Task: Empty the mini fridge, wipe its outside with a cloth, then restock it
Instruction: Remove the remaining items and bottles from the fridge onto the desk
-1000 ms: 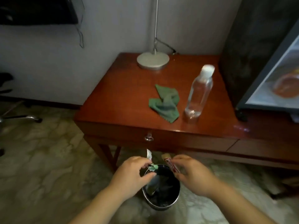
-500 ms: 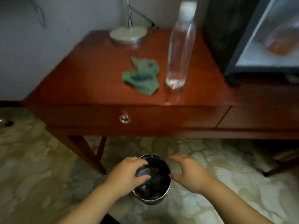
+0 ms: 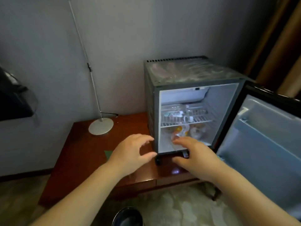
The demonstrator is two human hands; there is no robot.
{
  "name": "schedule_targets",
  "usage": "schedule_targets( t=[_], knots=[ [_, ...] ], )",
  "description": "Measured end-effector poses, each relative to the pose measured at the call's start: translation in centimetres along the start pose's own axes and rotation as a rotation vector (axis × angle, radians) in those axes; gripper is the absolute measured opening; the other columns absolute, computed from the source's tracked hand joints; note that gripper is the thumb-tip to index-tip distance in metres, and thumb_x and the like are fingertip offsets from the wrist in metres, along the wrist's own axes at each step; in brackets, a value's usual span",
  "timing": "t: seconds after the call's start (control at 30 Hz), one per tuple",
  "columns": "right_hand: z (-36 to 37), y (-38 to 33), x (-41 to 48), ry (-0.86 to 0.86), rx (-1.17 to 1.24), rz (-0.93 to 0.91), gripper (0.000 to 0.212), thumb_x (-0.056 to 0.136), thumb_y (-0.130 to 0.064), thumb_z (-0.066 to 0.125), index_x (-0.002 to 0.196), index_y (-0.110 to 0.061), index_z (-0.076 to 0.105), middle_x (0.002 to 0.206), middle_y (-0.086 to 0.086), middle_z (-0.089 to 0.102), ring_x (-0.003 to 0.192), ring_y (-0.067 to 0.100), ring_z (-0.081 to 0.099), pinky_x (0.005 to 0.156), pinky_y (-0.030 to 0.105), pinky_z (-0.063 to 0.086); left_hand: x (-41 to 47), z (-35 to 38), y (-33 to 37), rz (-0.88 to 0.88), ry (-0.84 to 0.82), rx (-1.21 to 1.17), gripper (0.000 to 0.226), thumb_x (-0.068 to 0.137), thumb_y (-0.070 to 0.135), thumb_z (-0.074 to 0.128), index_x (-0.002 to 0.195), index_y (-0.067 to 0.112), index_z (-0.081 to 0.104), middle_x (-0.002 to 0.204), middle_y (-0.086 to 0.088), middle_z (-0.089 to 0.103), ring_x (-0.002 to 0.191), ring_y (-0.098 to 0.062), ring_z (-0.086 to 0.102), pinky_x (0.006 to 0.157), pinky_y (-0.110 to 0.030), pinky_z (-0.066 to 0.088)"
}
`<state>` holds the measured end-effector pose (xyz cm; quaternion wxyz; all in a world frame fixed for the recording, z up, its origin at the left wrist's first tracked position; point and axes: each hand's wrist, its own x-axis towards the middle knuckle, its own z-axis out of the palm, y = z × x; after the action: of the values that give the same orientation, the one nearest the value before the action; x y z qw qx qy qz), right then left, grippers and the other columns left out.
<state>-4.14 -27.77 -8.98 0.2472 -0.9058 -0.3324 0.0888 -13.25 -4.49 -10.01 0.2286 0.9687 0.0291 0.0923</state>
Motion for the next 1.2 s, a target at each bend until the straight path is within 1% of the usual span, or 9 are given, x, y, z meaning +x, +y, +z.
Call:
schedule_targets(
  t=[0.13, 0.3, 0.47, 0.63, 0.77, 0.87, 0.97, 1.1, 1.2],
  knots=[
    [-3.3, 2.6, -2.6, 0.068, -0.012, 0.073, 0.057, 0.089, -0.047, 0.071, 0.141, -0.039, 0.051, 0.148, -0.021, 0.042, 0.134, 0.005, 0.045, 0.104, 0.019, 0.037, 2.0, 1.9, 3.4, 0.067, -0.016, -0.028, 0.052, 0.086, 0.054, 0.071, 0.133, 0.037, 0.058, 0.12, 0.021, 0.059, 0.11, 0.003, 0.052, 0.09, -0.011, 0.039],
    [-7.4, 6.5, -3.8, 0.15, -0.084, 0.214, 0.055, 0.092, -0.049, 0.066, 0.143, -0.04, 0.048, 0.153, -0.019, 0.038, 0.135, 0.009, 0.045, 0.105, 0.026, 0.04, 6.2, 3.5, 6.5, 0.185, -0.053, -0.054, 0.049, 0.088, 0.052, 0.071, 0.132, 0.036, 0.058, 0.118, 0.028, 0.052, 0.113, 0.005, 0.048, 0.091, -0.001, 0.029],
    [-9.9, 10.4, -4.4, 0.262, -0.129, 0.391, 0.055, 0.094, -0.046, 0.063, 0.145, -0.039, 0.045, 0.153, -0.016, 0.038, 0.137, 0.01, 0.043, 0.11, 0.03, 0.04, 13.0, 6.5, 9.1, 0.339, -0.128, -0.12, 0.051, 0.089, 0.056, 0.067, 0.136, 0.038, 0.055, 0.126, 0.024, 0.055, 0.117, 0.004, 0.048, 0.101, -0.02, 0.041],
    [-11.4, 13.6, -4.9, 0.302, -0.191, 0.612, 0.054, 0.094, -0.045, 0.061, 0.146, -0.036, 0.045, 0.148, -0.015, 0.043, 0.134, 0.012, 0.045, 0.109, 0.029, 0.041, 20.5, 9.9, 13.3, 0.554, -0.181, -0.2, 0.047, 0.09, 0.053, 0.067, 0.132, 0.035, 0.058, 0.117, 0.024, 0.055, 0.11, 0.001, 0.051, 0.094, -0.019, 0.041],
    [-11.9, 15.0, -4.9, 0.322, -0.209, 0.765, 0.057, 0.094, -0.049, 0.061, 0.147, -0.036, 0.043, 0.15, -0.014, 0.042, 0.136, 0.012, 0.043, 0.111, 0.028, 0.039, 25.2, 12.4, 16.0, 0.711, -0.276, -0.236, 0.048, 0.092, 0.052, 0.065, 0.137, 0.036, 0.054, 0.127, 0.024, 0.052, 0.114, 0.004, 0.048, 0.097, -0.015, 0.039],
    [-11.4, 15.8, -4.7, 0.334, -0.182, 0.84, 0.059, 0.094, -0.051, 0.061, 0.148, -0.036, 0.041, 0.151, -0.016, 0.041, 0.135, 0.009, 0.044, 0.111, 0.026, 0.039, 27.6, 13.9, 17.1, 0.785, -0.336, -0.241, 0.048, 0.092, 0.052, 0.065, 0.136, 0.037, 0.054, 0.122, 0.025, 0.049, 0.104, 0.003, 0.05, 0.086, -0.009, 0.038],
    [-11.3, 16.2, -4.1, 0.312, -0.116, 0.868, 0.061, 0.094, -0.049, 0.062, 0.15, -0.037, 0.04, 0.153, -0.017, 0.039, 0.136, 0.008, 0.043, 0.112, 0.024, 0.037, 29.1, 15.0, 17.8, 0.847, -0.383, -0.216, 0.051, 0.091, 0.051, 0.067, 0.137, 0.035, 0.053, 0.116, 0.026, 0.045, 0.092, 0.0, 0.049, 0.079, -0.011, 0.038],
    [-11.8, 16.4, -2.5, 0.307, -0.037, 0.83, 0.061, 0.092, -0.049, 0.065, 0.147, -0.042, 0.041, 0.147, -0.021, 0.045, 0.129, 0.004, 0.047, 0.108, 0.023, 0.04, 30.5, 15.5, 18.8, 0.922, -0.407, -0.132, 0.054, 0.092, 0.053, 0.064, 0.142, 0.037, 0.051, 0.134, 0.023, 0.049, 0.115, -0.003, 0.055, 0.091, -0.017, 0.043],
    [-12.3, 16.8, -1.4, 0.276, 0.017, 0.811, 0.054, 0.088, -0.046, 0.069, 0.138, -0.045, 0.048, 0.136, -0.02, 0.054, 0.117, 0.004, 0.055, 0.1, 0.027, 0.049, 31.2, 15.5, 19.5, 0.983, -0.427, -0.051, 0.048, 0.09, 0.054, 0.063, 0.136, 0.041, 0.055, 0.135, 0.025, 0.05, 0.109, -0.005, 0.061, 0.087, -0.023, 0.05]
  ],
)
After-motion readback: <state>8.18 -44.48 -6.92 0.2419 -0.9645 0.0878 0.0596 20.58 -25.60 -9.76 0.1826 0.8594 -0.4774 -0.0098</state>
